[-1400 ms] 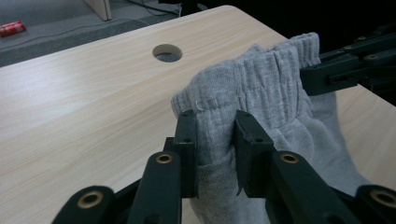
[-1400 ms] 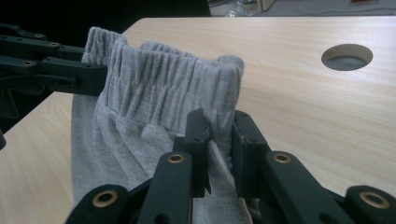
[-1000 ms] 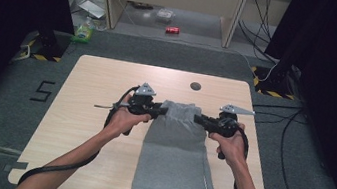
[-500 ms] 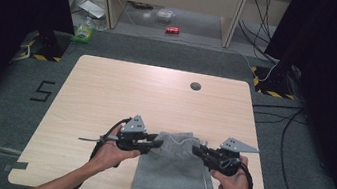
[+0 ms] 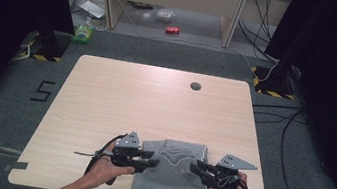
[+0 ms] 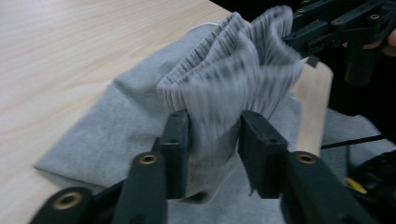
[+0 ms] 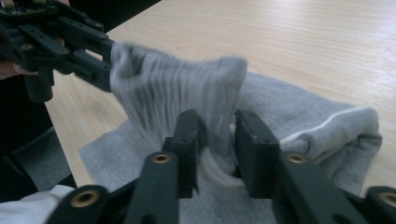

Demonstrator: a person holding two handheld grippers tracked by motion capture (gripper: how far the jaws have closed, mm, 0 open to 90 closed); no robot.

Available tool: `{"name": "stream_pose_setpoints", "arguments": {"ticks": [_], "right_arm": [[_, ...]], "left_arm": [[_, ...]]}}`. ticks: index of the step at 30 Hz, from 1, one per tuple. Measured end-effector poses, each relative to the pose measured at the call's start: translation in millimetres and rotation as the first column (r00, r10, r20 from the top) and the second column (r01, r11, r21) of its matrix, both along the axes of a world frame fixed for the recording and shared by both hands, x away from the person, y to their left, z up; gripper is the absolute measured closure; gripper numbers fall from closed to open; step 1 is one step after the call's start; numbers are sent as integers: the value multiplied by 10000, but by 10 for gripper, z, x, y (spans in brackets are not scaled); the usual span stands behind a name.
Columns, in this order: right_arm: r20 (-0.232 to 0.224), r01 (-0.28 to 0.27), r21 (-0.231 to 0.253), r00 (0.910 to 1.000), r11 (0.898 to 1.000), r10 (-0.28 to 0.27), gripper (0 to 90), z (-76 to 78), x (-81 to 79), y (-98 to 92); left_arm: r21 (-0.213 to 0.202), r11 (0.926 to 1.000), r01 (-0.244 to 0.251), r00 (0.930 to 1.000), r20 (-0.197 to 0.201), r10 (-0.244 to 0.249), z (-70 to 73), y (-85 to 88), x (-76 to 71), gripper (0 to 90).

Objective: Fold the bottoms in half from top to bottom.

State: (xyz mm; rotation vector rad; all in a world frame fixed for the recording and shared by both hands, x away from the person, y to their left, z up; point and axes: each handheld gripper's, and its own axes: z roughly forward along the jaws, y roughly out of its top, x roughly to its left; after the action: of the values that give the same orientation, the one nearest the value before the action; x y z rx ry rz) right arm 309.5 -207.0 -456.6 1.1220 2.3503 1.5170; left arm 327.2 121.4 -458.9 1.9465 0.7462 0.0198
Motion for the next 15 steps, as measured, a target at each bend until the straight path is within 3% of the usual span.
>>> {"name": "stream_pose_setpoints", "arguments": {"ticks": [2, 6, 10, 15], "right_arm": [[60, 48, 121, 10000, 9999, -49, 653, 19, -11, -13], [301, 231, 207, 9993, 9995, -237, 616, 138, -16, -44], [296, 218, -13, 9993, 9998, -218, 615, 127, 15, -8], [93, -22, -738, 10000, 9973, 29, 600, 9, 66, 127]], "left_arm": [[-318, 9995, 50, 9998, -200, -56, 31, 17, -18, 534], [-744, 9970, -231, 9997, -140, 221, 123, 63, 16, 456], [-741, 9964, -409, 9991, -143, 399, 112, 64, 56, 445], [-229, 9984, -517, 9985, -205, 512, -28, -19, 79, 426]]}}
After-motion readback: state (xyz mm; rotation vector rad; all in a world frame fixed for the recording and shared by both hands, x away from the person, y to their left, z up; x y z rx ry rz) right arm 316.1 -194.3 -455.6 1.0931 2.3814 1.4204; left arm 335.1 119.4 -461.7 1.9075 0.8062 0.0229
